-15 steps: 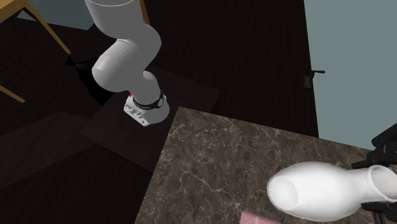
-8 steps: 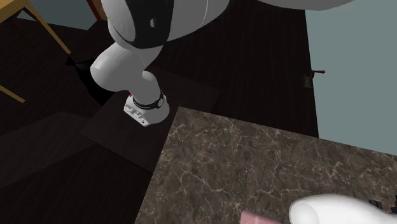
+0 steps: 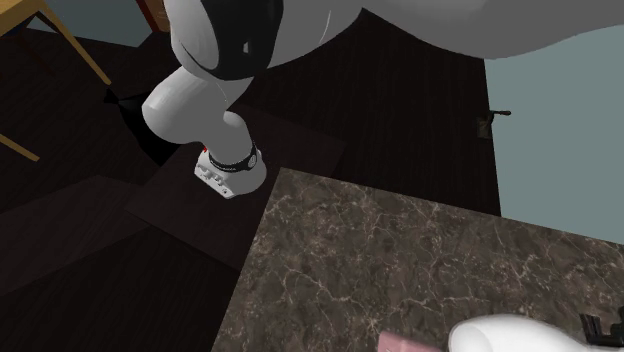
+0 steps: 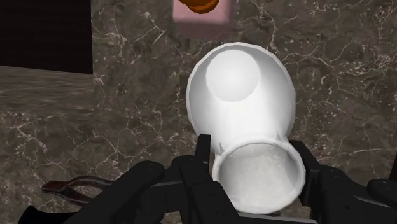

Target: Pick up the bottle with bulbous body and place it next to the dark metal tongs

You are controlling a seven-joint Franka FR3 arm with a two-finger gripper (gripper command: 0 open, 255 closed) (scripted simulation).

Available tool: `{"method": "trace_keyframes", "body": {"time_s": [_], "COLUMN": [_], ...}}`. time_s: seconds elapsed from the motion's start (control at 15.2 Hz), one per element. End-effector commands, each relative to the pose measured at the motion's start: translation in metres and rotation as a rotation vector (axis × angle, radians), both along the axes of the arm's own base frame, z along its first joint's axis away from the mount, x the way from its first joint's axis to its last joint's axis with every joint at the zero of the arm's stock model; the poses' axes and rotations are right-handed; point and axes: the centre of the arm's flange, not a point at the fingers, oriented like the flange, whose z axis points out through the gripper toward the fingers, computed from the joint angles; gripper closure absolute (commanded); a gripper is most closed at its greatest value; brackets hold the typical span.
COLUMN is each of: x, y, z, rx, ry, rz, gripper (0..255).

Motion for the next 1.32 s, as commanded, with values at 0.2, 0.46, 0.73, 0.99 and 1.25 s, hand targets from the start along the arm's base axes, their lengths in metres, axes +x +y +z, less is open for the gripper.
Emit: {"method": "trace_keyframes", "body": {"time_s": [0.2, 0.46, 0.73, 0.99, 1.25], "x": [0.0, 0.0, 0.0, 0.0, 0.0], "y": [0.0, 0.0, 0.0, 0.0, 0.0], "z": [-0.026, -0.047, -0.068, -0.078, -0.078], "rx": [0.0, 0.0, 0.0, 0.0, 0.0], "ry": [-0.001, -0.001, -0.001, -0.001, -0.001], "rz": [0.0, 0.0, 0.0, 0.0, 0.0], "gripper": [255, 255, 255, 255, 255]}}
